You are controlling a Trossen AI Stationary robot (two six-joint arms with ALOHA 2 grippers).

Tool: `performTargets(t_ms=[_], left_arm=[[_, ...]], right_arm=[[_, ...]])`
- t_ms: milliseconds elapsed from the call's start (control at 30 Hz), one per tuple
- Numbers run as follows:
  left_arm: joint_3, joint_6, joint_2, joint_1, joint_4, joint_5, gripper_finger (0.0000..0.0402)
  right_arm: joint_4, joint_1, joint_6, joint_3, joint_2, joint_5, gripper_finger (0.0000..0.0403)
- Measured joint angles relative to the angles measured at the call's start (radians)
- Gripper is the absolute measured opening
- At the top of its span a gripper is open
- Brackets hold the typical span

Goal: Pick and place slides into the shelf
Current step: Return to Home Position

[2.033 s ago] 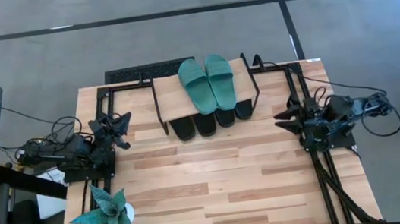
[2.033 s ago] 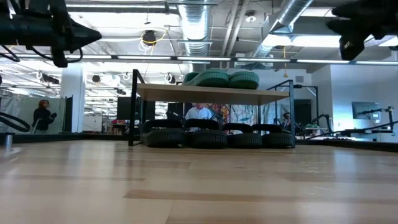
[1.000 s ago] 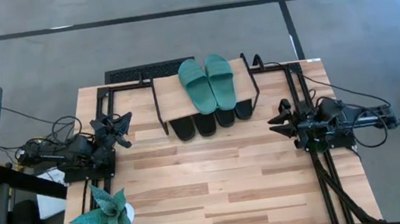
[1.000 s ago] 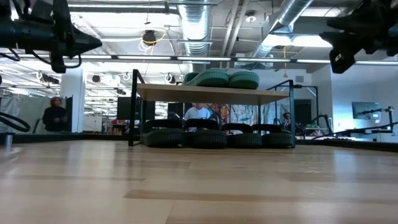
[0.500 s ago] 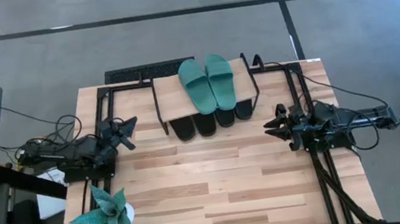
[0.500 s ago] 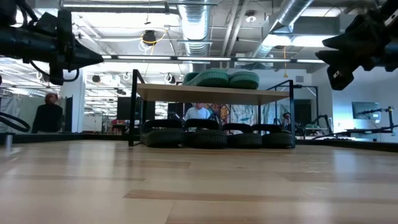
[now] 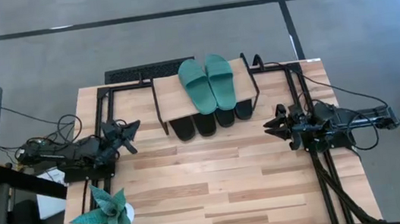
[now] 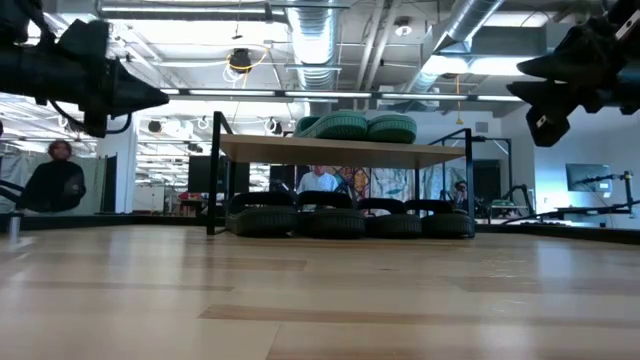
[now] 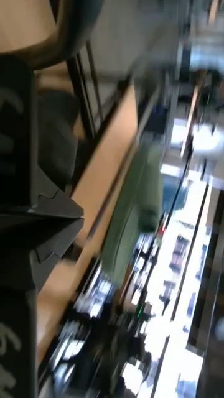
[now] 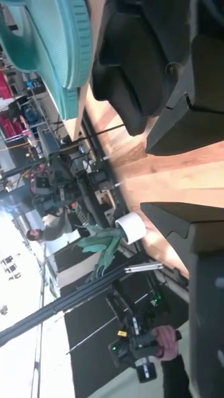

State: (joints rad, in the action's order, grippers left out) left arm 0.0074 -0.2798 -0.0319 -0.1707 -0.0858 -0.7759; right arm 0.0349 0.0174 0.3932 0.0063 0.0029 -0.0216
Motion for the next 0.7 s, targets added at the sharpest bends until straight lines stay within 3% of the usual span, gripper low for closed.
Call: performTargets(t_ms=[167, 500, 700], left_arm=[[0.000, 0.075, 0.001, -0.001, -0.052, 0.223, 0.0000], [0.000, 0.180, 0.000, 0.000, 0.011, 0.487, 0.0000], [0.000, 0.262, -0.001, 0.000, 0.021, 0.555, 0.0000]], right_arm=[[0.002, 0.000, 0.042, 0.000, 0.000, 0.000, 0.0118], [-0.020, 0.000, -0.015, 0.000, 0.000, 0.000, 0.0118], [-0.020, 0.000, -0.083, -0.001, 0.001, 0.004, 0.0118]])
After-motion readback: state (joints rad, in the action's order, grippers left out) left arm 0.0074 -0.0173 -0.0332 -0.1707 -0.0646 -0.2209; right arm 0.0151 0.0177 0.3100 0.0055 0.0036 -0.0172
